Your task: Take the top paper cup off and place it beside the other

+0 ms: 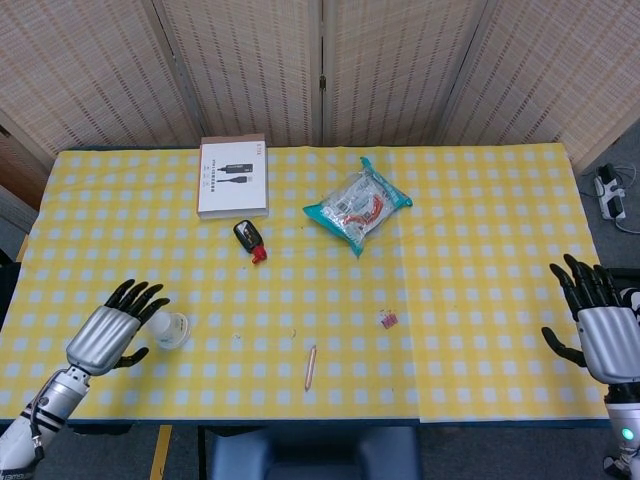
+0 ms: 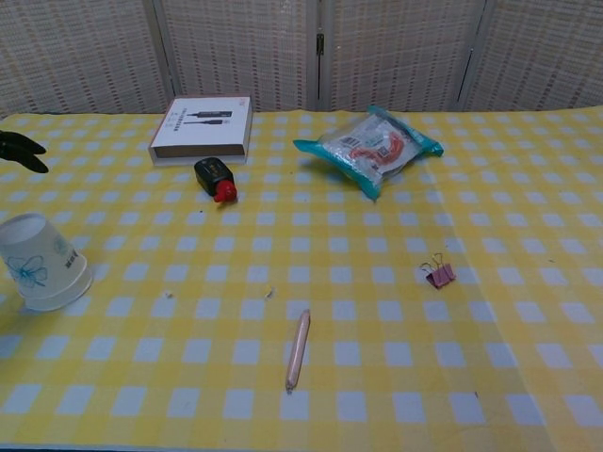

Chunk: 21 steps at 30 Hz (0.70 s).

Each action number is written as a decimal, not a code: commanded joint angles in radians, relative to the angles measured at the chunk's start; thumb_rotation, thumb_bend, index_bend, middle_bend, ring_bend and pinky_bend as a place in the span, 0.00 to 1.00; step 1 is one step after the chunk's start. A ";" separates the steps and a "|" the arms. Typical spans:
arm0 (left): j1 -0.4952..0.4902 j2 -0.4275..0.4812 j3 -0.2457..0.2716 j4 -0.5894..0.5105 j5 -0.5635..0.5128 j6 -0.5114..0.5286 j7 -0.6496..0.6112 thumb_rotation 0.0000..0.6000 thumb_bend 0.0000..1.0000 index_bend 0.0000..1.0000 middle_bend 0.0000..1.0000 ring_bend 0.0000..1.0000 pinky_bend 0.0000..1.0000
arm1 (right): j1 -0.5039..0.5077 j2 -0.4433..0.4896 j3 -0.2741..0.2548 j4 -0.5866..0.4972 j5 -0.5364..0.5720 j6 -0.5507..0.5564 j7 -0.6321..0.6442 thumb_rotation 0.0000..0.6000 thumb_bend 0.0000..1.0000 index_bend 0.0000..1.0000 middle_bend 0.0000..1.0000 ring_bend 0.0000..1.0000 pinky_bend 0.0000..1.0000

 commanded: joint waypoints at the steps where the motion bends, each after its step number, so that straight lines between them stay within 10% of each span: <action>1: -0.050 0.012 -0.004 -0.017 -0.033 -0.074 -0.011 1.00 0.30 0.19 0.10 0.07 0.00 | 0.000 0.000 0.000 0.002 -0.002 0.001 0.004 1.00 0.32 0.00 0.00 0.01 0.00; 21: -0.140 0.011 -0.006 -0.007 -0.158 -0.213 -0.037 1.00 0.35 0.25 0.10 0.07 0.00 | 0.000 -0.011 -0.004 0.023 0.000 -0.004 0.024 1.00 0.32 0.00 0.00 0.00 0.00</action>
